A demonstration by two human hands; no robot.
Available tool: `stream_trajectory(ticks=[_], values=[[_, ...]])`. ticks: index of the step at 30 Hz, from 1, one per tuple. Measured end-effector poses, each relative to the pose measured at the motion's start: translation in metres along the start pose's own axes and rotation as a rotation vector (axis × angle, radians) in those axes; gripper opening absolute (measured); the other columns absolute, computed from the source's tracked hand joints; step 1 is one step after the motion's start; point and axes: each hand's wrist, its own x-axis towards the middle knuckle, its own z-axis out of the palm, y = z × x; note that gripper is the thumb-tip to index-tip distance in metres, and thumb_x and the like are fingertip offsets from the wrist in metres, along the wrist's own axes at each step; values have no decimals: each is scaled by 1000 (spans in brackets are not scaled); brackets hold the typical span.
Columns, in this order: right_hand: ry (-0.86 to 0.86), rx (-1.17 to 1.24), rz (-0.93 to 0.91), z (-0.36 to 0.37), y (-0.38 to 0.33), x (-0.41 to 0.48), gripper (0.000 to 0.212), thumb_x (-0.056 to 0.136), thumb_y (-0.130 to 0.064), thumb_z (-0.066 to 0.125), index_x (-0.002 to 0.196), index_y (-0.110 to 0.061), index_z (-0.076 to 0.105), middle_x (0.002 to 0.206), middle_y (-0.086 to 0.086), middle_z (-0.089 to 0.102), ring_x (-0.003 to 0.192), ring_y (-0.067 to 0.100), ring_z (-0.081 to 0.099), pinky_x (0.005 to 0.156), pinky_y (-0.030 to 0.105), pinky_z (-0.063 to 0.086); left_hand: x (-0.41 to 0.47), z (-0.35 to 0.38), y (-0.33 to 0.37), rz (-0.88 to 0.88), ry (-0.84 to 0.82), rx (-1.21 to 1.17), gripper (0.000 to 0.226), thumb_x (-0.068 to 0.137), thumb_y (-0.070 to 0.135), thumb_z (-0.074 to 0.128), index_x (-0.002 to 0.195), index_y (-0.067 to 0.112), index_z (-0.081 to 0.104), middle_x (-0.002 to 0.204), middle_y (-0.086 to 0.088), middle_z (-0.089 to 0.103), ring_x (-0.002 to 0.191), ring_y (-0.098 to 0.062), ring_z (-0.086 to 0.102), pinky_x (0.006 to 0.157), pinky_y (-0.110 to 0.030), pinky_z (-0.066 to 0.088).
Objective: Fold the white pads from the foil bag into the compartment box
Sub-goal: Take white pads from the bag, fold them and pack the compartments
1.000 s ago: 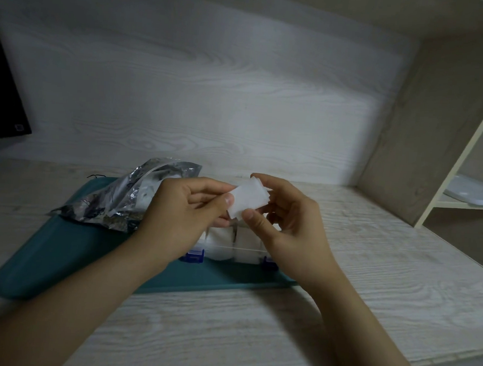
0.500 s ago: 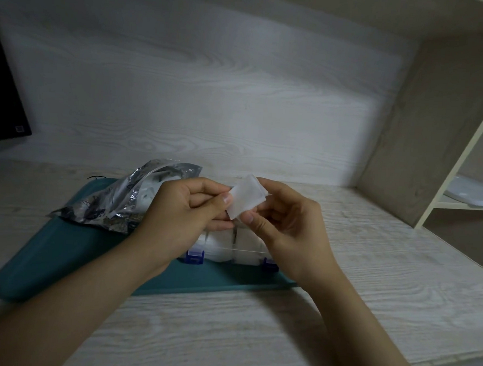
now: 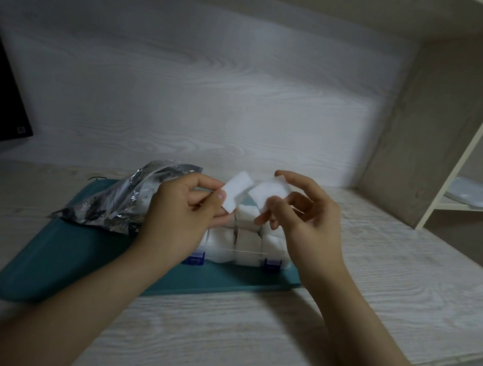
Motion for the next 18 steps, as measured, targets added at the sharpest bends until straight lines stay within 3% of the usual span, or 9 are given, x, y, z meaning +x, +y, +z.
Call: stream_trajectory(ticks=[5,8,13,18], values=[[-109,-43,-10,4,3,-1,25,97,4,67,118,-9,72,74,13,77,63,26,76,59,22,54,-5,4,1,6,-156,15,17,102,1,63,115,7,73,94,-9,82,91,-23,81,79,-32,65],[-131,-118,-34,4,8,-1,24,98,-2,70,119,-13,71,71,7,76,67,26,78,63,29,58,-6,4,2,-7,-202,-15,24,102,2,63,123,10,72,99,-7,82,95,-22,80,81,-31,65],[-109,-154,-35,2,11,0,24,98,-6,71,119,-17,68,67,9,74,68,25,77,67,38,59,-4,2,0,28,-275,25,37,104,-3,60,137,12,67,114,-7,80,107,-23,78,92,-37,63],[-96,-165,-30,2,11,0,24,99,-8,71,121,-17,67,68,9,75,69,25,77,72,47,62,-4,1,0,70,-288,69,40,102,-5,61,137,15,67,115,-5,80,107,-23,78,95,-39,63]])
